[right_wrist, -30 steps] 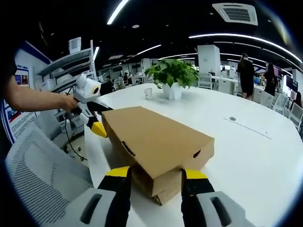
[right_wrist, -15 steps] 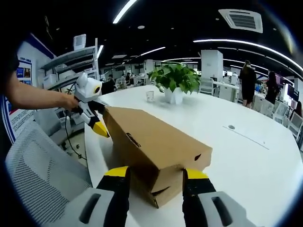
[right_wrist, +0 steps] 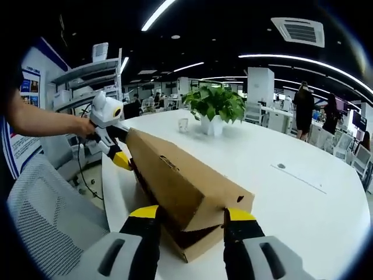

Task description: Operate the shoe box by opening the lid, removing the specified soft item, and placing it in the target area until the item is outside and the box remains undamaged.

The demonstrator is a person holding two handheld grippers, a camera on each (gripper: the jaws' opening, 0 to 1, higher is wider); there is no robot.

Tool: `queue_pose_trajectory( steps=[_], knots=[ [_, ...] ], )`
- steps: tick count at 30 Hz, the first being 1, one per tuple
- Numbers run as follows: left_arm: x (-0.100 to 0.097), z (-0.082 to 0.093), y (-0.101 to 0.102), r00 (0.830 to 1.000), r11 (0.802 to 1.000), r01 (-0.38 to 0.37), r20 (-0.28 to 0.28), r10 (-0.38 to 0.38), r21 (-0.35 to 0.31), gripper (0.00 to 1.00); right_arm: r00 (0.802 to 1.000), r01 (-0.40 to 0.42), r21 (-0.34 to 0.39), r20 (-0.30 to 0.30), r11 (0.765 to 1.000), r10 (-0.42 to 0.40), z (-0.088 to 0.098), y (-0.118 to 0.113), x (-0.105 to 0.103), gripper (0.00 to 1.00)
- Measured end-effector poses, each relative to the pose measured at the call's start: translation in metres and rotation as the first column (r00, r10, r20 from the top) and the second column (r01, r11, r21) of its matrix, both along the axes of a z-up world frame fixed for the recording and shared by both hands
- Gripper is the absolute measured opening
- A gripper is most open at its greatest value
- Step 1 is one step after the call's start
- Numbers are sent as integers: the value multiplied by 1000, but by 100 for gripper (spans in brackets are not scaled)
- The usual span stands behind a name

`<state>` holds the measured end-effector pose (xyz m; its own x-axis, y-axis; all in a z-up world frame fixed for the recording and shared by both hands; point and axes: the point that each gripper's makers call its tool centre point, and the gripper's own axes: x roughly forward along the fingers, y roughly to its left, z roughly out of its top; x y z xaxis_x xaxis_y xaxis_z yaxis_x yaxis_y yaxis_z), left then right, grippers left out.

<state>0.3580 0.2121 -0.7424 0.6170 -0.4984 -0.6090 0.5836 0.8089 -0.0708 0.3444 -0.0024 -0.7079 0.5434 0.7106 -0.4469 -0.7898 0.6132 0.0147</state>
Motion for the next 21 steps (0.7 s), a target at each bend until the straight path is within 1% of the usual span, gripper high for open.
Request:
queue_pose_trajectory(
  steps=[6, 11, 16, 21],
  knots=[
    [9, 9, 3, 999, 1000, -20, 37, 19, 15, 75, 999, 8, 9, 35, 1000, -8, 12, 0, 10, 37],
    [18, 14, 7, 998, 999, -36, 58, 35, 23, 71, 999, 11, 14, 47, 1000, -12, 17, 0, 17, 36],
    [24, 19, 11, 995, 998, -65, 74, 63, 27, 63, 998, 13, 19, 58, 1000, -14, 21, 0, 21, 36],
    [31, 26, 14, 992, 996, -83, 93, 80, 34, 58, 997, 21, 31, 69, 999, -23, 28, -2, 30, 34]
  ],
)
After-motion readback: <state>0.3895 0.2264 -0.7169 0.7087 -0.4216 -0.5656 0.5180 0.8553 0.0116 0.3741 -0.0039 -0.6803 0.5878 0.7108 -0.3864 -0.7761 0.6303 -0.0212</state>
